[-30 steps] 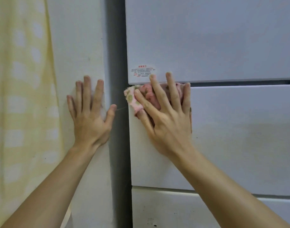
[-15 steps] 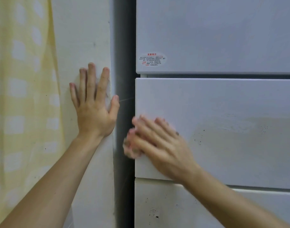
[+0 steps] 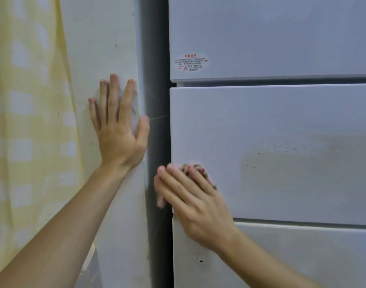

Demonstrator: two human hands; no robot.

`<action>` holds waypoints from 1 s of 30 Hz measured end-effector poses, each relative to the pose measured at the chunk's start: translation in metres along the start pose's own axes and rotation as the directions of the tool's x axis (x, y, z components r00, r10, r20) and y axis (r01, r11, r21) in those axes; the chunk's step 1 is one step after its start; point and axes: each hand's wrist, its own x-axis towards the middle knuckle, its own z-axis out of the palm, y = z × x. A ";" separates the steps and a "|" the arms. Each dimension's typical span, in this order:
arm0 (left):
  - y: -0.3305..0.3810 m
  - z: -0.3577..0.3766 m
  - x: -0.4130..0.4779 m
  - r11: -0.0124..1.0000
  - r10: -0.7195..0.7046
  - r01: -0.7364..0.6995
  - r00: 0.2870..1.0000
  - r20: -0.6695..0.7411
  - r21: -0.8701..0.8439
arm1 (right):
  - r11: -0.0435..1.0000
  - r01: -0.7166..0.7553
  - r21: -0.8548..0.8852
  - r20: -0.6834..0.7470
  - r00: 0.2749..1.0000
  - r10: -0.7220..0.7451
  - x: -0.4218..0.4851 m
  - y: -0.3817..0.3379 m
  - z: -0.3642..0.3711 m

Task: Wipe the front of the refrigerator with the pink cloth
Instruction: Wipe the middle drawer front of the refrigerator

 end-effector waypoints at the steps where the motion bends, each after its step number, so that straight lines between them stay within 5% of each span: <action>1: -0.001 -0.001 0.000 1.000 0.004 -0.004 1.000 0.004 -0.019 | 0.999 0.035 -0.003 0.027 0.999 -0.035 -0.010 0.000 -0.001; 6: -0.001 -0.004 0.001 0.999 0.006 -0.005 1.000 0.017 -0.041 | 0.970 0.231 0.072 0.149 0.959 -0.240 -0.018 0.023 -0.014; 9: 0.001 -0.003 0.001 0.999 -0.008 0.008 1.000 0.015 -0.038 | 0.955 0.273 0.118 0.102 0.953 -0.285 -0.001 0.044 -0.028; 15: 0.001 0.002 -0.002 1.000 -0.017 0.017 1.000 -0.016 -0.021 | 0.995 -0.100 0.017 -0.258 0.961 0.101 0.109 0.113 -0.058; 19: 0.002 0.003 -0.002 1.000 -0.016 0.016 0.999 -0.027 -0.009 | 0.973 -0.224 0.052 -0.258 0.939 0.230 0.107 0.088 -0.046; 24: 0.001 -0.001 -0.001 1.000 -0.010 0.010 1.000 -0.015 -0.015 | 0.997 0.032 0.076 -0.004 1.000 -0.031 0.027 0.029 -0.014; 27: 0.000 -0.004 -0.001 1.000 -0.003 0.003 1.000 0.007 -0.019 | 0.961 0.271 0.047 0.196 0.941 -0.275 -0.018 0.011 -0.007; 30: -0.001 -0.006 -0.001 1.000 0.002 -0.002 1.000 0.029 -0.006 | 0.922 0.378 0.079 0.248 0.889 -0.386 -0.016 0.024 -0.014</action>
